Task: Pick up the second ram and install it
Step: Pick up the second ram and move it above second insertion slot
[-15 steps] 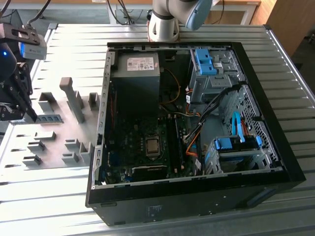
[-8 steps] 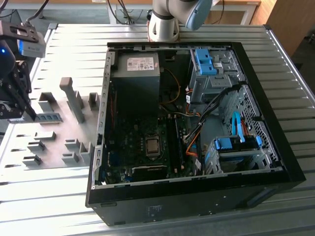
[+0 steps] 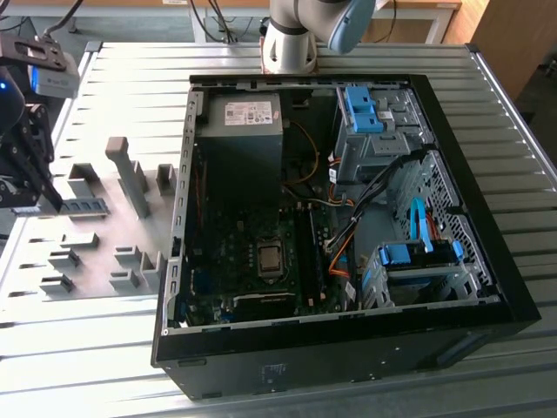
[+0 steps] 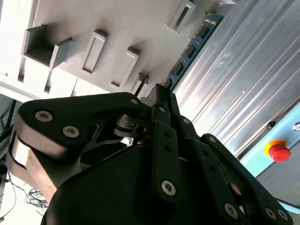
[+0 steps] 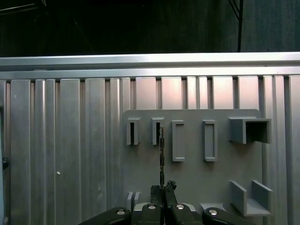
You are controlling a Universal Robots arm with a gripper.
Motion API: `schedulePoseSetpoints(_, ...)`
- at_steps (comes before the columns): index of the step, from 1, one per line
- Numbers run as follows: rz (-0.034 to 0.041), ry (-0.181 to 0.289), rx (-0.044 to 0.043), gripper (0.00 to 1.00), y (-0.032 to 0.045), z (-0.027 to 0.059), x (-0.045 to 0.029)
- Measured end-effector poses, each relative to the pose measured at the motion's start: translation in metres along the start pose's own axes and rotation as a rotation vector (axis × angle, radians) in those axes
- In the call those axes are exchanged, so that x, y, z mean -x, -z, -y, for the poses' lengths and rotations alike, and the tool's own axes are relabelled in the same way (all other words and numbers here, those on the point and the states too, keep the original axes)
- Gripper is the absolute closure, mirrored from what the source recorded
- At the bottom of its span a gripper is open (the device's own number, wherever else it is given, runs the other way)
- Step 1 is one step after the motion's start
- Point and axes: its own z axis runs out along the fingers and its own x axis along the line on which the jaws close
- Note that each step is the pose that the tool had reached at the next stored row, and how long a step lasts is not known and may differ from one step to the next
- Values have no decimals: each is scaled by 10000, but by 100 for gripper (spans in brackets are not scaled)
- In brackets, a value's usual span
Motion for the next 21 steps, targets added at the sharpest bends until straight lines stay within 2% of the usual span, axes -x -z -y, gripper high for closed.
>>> schedulePoseSetpoints(21,0,0,0,86,116,-1,-1)
